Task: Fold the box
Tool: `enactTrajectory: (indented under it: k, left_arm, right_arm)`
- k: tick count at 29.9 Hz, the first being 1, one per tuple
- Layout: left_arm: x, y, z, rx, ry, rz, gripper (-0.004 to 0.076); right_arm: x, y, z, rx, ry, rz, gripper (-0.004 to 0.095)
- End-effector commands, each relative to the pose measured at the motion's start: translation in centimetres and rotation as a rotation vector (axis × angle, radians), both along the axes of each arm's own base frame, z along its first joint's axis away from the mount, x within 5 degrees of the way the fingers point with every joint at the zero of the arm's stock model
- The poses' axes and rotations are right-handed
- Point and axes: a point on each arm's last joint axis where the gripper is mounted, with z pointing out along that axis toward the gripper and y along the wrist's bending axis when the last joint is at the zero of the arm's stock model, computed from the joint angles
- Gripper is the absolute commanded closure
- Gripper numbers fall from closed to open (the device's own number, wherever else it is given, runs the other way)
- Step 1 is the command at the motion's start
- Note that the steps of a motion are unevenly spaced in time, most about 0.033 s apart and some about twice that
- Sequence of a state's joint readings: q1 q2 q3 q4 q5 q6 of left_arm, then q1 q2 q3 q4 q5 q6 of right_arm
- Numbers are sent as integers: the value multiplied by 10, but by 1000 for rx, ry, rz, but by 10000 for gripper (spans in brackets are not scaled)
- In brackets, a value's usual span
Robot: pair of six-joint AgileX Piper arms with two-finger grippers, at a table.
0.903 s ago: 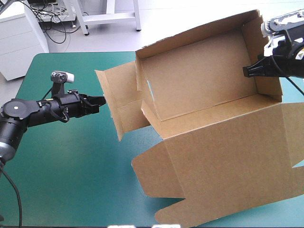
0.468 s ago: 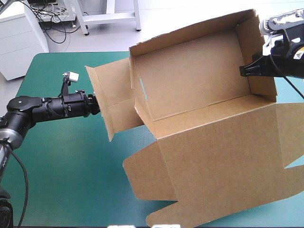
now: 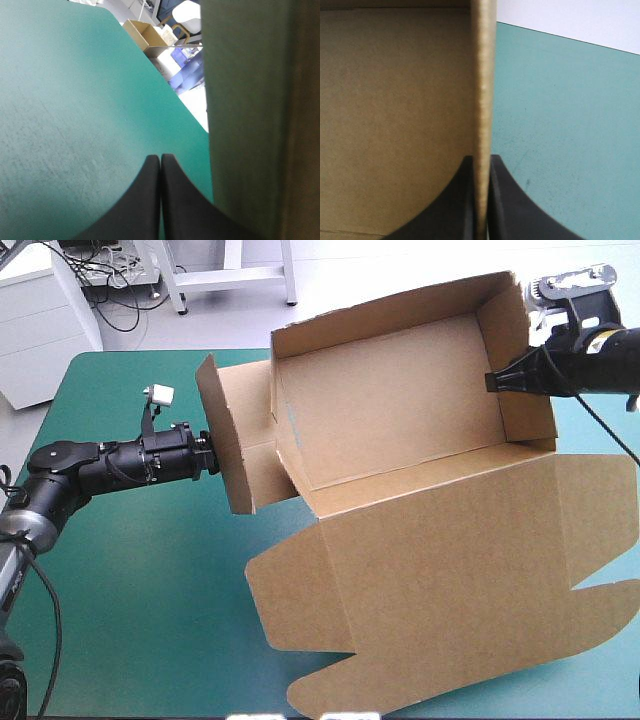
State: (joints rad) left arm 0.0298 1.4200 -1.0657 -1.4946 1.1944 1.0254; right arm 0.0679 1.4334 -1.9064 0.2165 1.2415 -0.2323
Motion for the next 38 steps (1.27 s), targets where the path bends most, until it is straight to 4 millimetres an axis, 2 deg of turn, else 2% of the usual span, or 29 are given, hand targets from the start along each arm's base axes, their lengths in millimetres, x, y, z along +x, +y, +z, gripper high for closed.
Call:
enactTrajectory:
  k: [1,6,17,25,33,38]
  left_arm:
    - [-14,-5,30,-159,-84,-81,731]
    - [-16,-8,32,-155,-135,-92,706]
    - [-17,-18,46,-269,-199,-105,388]
    - [-19,-19,58,-269,-246,-112,221]
    - [-30,-28,78,-268,-335,-159,200]
    - [-34,-36,89,-273,-370,-194,200]
  right_arm:
    - [-2,0,15,56,-98,-15,929]
    - [2,3,15,93,-114,-11,927]
    - [4,2,15,106,-118,-21,927]
    - [4,2,15,113,-116,-29,927]
    - [5,2,17,124,-133,-37,927]
    - [4,11,16,81,-137,-33,924]
